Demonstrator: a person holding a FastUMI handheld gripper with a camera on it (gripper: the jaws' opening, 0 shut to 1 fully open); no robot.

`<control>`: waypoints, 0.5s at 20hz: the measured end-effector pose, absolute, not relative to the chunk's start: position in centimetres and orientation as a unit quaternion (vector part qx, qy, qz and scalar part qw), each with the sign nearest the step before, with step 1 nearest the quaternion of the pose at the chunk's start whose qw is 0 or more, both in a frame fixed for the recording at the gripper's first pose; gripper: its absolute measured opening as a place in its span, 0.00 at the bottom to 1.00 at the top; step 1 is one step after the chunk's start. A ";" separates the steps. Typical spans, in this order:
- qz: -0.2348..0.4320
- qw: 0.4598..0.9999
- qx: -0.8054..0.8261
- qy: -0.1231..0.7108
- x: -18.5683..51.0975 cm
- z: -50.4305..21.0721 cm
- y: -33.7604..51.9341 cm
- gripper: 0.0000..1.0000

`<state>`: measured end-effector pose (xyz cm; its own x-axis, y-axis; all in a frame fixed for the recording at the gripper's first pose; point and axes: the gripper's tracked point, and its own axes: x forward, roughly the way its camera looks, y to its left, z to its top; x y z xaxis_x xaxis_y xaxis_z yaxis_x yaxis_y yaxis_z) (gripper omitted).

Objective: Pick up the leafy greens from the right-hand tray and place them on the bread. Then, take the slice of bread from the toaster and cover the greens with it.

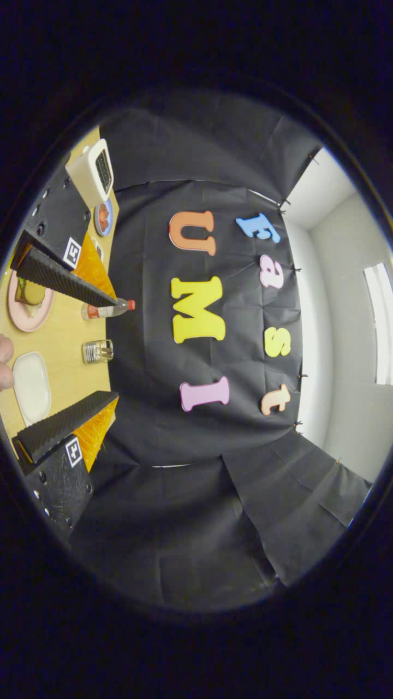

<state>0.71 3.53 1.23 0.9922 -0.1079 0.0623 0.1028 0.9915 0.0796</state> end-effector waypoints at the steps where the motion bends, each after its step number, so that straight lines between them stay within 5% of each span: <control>1: -0.058 0.997 0.038 -0.039 0.1 2.3 3.1 0.95; 10: -0.044 0.995 0.038 -0.086 -5.7 7.5 5.6 0.95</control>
<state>-5.67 5.57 7.51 0.9815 -0.0936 0.1669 0.0807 0.9933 0.0824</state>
